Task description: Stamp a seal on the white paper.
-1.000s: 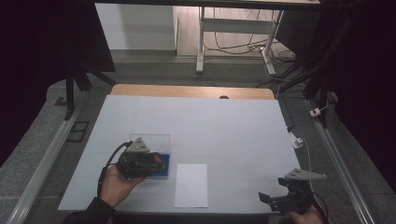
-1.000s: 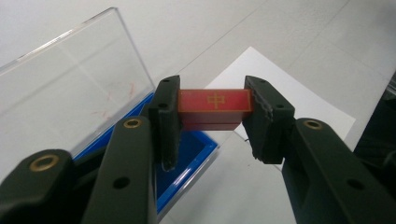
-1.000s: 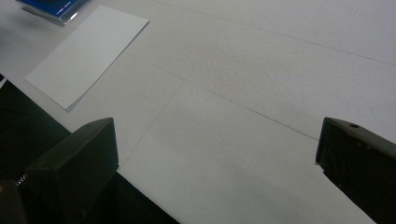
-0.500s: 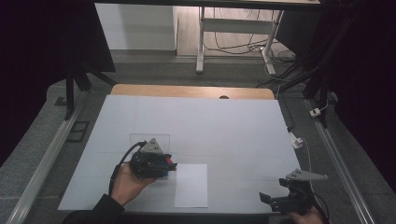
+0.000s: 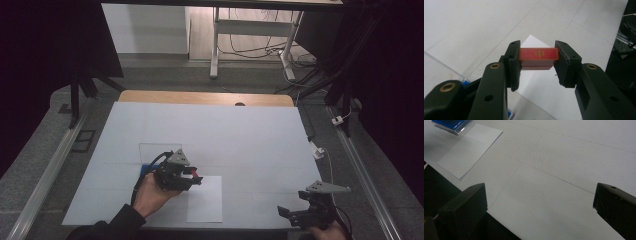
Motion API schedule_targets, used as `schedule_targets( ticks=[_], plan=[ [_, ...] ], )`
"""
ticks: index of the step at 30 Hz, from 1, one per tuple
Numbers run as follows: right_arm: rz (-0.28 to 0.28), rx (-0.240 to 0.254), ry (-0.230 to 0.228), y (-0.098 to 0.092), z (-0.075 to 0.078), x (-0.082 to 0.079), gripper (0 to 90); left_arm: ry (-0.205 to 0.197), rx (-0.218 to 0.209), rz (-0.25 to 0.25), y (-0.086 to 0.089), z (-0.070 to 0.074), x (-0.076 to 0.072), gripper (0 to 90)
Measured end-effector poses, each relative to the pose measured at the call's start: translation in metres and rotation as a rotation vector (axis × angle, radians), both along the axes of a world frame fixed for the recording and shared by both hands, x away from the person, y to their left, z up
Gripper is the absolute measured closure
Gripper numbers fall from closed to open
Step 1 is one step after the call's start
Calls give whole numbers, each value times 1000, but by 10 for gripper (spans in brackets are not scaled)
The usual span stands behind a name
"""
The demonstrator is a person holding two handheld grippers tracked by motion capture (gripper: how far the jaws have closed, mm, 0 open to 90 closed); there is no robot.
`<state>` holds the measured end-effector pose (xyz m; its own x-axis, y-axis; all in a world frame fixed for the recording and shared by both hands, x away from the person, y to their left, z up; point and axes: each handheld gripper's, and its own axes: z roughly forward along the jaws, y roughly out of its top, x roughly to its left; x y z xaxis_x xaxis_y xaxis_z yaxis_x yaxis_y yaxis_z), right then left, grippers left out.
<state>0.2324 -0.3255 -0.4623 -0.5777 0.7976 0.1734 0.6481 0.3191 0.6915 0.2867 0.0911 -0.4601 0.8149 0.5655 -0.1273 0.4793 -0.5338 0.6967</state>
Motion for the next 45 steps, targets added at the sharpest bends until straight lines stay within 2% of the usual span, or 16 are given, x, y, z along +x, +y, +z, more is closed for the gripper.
schedule_targets(
  ticks=[6,15,35,45],
  plan=[
    [1,1,0,0,0,0,0,10,9,-20,-11,-5,2,581],
    [2,0,0,0,0,0,0,14,59,-48,-26,-16,0,582],
    [5,-6,-2,0,0,-1,0,29,120,-58,-36,-38,-2,581],
    [7,-6,-3,0,0,-1,0,4,176,-65,-40,-43,-5,582]
  ],
)
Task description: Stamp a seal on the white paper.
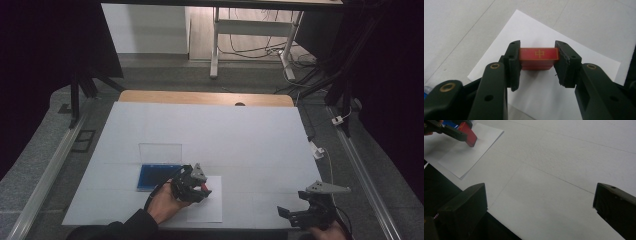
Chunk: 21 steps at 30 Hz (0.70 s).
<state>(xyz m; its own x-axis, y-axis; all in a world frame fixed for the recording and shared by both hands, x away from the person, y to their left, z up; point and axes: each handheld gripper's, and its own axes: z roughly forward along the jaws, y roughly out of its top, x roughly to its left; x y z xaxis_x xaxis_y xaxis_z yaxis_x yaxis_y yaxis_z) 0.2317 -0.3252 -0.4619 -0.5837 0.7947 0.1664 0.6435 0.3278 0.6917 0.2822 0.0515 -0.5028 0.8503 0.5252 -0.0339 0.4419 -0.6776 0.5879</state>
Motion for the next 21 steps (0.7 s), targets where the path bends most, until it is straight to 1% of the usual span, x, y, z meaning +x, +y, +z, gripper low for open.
schedule_targets(
  ticks=[2,4,8,12,16,17,21],
  plan=[
    [1,0,0,0,0,0,0,-14,14,-4,-2,0,-2,583],
    [1,-1,0,0,0,0,0,-6,2,5,-1,-1,-1,584],
    [2,0,2,1,0,0,0,-7,-11,11,0,-3,-2,585],
    [3,1,2,1,0,0,0,-29,-10,35,-2,-4,-6,587],
    [3,1,4,1,0,0,0,-46,-10,43,-3,-5,-9,587],
    [3,1,4,1,0,0,0,-45,-17,40,-2,-6,-8,587],
    [4,1,4,1,0,1,0,-18,-47,36,2,-7,-5,587]
  ],
)
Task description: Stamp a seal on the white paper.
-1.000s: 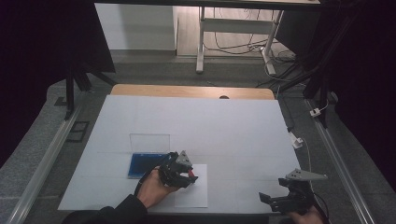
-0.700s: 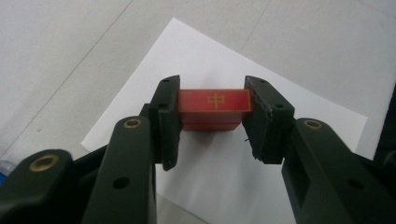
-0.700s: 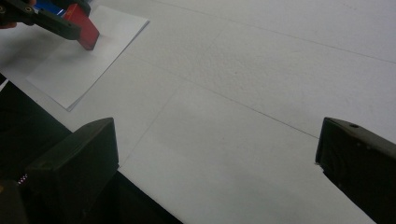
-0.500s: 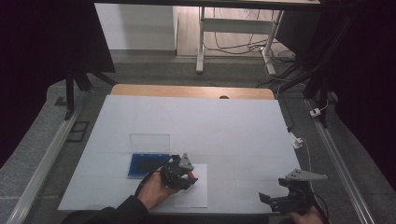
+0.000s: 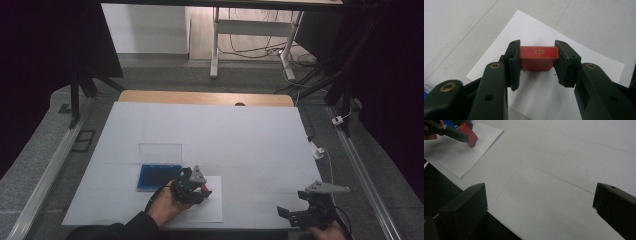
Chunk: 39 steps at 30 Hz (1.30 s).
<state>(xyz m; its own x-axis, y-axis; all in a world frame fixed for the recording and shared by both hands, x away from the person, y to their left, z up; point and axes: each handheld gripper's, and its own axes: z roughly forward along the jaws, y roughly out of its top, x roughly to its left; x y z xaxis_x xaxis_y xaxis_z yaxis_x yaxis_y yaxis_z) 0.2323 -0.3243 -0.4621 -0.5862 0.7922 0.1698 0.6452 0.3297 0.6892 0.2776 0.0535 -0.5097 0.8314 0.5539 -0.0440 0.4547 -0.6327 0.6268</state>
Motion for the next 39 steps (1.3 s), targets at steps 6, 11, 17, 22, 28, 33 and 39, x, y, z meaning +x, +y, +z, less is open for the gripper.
schedule_targets(
  ticks=[6,11,17,22,28,33,39],
  plan=[
    [1,0,0,0,0,0,0,8,-9,9,0,-1,0,586],
    [1,2,3,0,0,1,0,-23,21,28,-5,0,-5,587],
    [3,2,1,0,0,1,0,18,-11,19,0,0,1,585],
    [4,4,2,0,0,1,0,7,-5,21,-1,0,-1,584],
    [7,6,1,0,0,1,0,-9,17,10,-3,1,-2,583],
    [8,4,0,0,0,1,0,-4,18,10,-3,2,-1,581],
    [9,6,-1,0,0,1,0,-7,8,6,-2,4,-1,581]
  ],
)
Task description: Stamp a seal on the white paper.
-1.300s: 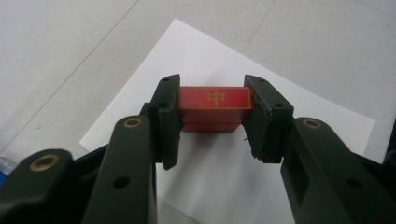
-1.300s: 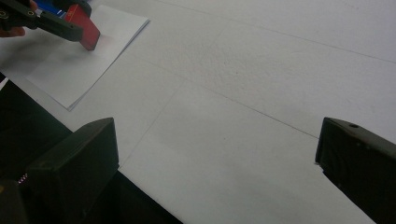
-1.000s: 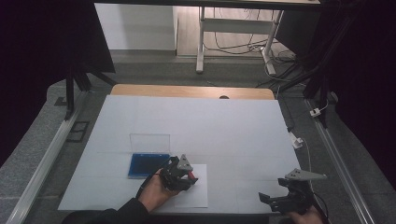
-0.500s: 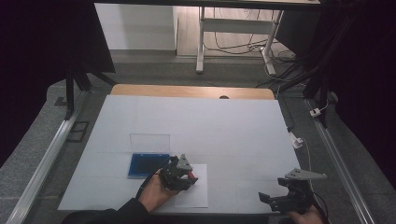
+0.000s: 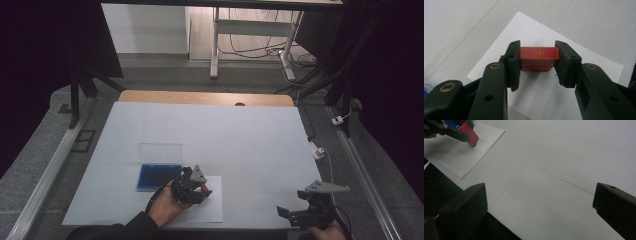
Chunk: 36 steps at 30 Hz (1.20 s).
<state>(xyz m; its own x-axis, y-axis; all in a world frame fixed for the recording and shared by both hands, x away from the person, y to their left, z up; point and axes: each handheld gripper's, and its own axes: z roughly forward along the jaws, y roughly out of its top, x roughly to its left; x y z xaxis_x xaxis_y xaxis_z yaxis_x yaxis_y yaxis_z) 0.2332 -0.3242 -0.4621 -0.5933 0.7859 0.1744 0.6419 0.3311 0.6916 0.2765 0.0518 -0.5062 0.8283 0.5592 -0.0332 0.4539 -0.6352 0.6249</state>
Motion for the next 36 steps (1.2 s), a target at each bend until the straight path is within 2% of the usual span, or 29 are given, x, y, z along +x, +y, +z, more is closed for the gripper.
schedule_targets(
  ticks=[15,36],
  plan=[
    [1,0,-2,0,0,0,0,10,-83,-9,10,19,-1,581],
    [0,0,-4,0,0,0,0,1,-123,23,34,41,-1,581]
  ],
)
